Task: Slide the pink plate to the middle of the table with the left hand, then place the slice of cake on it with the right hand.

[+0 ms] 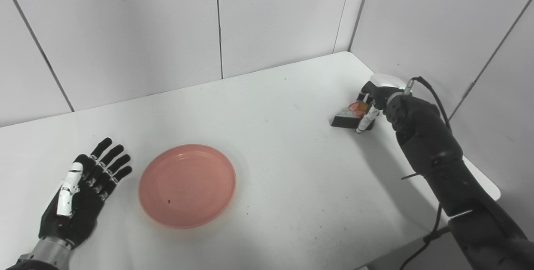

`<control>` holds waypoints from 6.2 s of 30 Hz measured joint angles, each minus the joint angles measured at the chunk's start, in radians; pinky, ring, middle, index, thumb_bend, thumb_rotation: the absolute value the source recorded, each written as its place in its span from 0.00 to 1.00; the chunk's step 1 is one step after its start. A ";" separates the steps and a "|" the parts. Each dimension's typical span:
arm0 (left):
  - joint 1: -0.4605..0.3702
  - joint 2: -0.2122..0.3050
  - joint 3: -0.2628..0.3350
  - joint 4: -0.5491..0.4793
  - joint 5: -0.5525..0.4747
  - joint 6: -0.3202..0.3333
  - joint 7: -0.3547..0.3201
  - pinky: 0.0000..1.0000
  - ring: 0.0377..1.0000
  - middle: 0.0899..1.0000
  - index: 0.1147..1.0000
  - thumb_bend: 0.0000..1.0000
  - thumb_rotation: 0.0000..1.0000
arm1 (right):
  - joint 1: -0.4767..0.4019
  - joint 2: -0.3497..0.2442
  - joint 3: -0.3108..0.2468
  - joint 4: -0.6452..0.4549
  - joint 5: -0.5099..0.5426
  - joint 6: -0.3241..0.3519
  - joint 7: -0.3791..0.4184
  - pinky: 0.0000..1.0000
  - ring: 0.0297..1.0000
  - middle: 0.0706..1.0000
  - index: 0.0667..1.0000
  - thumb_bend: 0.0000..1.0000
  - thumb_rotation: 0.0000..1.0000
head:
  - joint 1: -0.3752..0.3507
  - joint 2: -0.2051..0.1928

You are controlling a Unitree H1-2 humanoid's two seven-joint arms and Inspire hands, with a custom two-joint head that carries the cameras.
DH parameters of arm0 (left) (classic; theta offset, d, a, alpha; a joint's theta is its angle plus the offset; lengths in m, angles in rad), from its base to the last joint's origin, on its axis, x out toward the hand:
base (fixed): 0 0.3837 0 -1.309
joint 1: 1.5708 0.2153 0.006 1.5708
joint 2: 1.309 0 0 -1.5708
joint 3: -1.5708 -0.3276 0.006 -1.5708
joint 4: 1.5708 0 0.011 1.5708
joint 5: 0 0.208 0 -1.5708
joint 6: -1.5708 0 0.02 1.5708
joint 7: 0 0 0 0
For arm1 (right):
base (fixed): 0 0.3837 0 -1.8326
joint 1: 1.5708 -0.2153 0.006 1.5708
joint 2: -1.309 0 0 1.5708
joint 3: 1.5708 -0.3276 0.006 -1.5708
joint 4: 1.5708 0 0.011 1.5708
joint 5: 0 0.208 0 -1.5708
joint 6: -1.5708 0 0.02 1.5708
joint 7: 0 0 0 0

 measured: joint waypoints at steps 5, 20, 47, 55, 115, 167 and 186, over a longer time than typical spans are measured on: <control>0.000 0.000 0.000 0.000 0.000 0.000 0.000 0.89 0.89 0.91 0.90 0.46 0.94 | 0.002 0.000 0.022 -0.010 0.043 0.002 -0.032 0.38 0.44 0.42 0.49 0.52 0.00 | 0.002 0.000; 0.000 -0.003 -0.001 0.000 0.000 0.000 0.003 0.90 0.90 0.92 0.92 0.46 0.95 | 0.010 -0.006 0.031 -0.140 0.075 0.008 -0.044 0.37 0.42 0.42 0.50 0.52 0.00 | 0.025 -0.002; 0.032 -0.123 -0.089 -0.122 0.091 0.077 0.163 0.96 0.95 0.95 0.96 0.37 1.00 | -0.162 0.217 0.208 -0.495 0.053 0.015 0.226 0.33 0.37 0.40 0.51 0.52 0.00 | 0.399 -0.014; 0.026 -0.172 -0.106 -0.117 0.129 0.077 0.205 0.93 0.93 0.93 0.95 0.37 1.00 | -0.208 0.306 0.301 -0.473 0.080 0.013 0.220 0.31 0.37 0.39 0.51 0.52 0.00 | 0.488 -0.003; 0.025 -0.209 -0.112 -0.167 0.174 0.164 0.230 0.93 0.93 0.94 0.95 0.36 1.00 | -0.186 0.356 0.552 -0.397 -0.067 0.004 0.399 0.52 0.73 0.96 1.00 0.97 0.58 | 0.483 0.091; 0.202 -0.211 -0.099 -0.254 0.310 -0.118 0.310 1.00 1.00 1.00 1.00 0.43 1.00 | 0.286 0.719 -0.072 -0.246 0.590 -0.558 -0.451 1.00 1.00 1.00 1.00 0.58 1.00 | 0.471 0.080; 0.211 -0.212 -0.102 -0.257 0.336 -0.140 0.340 0.99 0.98 1.00 1.00 0.41 1.00 | 0.287 0.669 0.000 -0.221 0.648 -0.562 -0.514 0.98 1.00 1.00 1.00 0.32 1.00 | 0.492 0.069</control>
